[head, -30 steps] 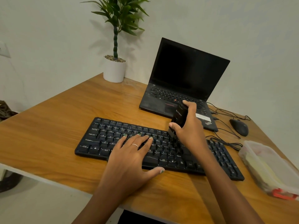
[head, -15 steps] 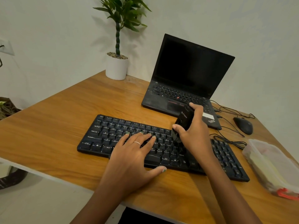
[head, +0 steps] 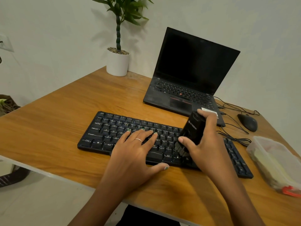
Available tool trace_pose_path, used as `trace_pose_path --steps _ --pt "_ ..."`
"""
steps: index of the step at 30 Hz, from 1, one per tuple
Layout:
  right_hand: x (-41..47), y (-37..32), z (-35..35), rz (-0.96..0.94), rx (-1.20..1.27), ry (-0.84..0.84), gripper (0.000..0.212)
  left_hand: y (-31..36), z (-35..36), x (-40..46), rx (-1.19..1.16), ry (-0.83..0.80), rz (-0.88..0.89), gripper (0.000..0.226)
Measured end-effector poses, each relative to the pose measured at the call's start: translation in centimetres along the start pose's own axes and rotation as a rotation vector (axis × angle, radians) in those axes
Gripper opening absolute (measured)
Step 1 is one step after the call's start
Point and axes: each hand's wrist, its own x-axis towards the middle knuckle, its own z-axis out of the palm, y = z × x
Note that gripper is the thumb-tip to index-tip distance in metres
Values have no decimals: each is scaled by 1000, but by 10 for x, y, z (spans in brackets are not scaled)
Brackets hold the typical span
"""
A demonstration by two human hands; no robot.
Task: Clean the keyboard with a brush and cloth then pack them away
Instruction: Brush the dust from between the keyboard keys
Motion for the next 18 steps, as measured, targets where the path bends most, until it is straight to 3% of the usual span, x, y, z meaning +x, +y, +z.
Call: trace_pose_path --steps 7,15,18 --pt "37 3 15 15 55 71 78 0 -1 0 -1 -6 -3 84" --pt "2 7 -7 -2 53 -99 76 0 0 0 -11 -10 -8 85" --pt "12 3 -2 -28 11 -76 78 0 0 0 0 -28 -6 85"
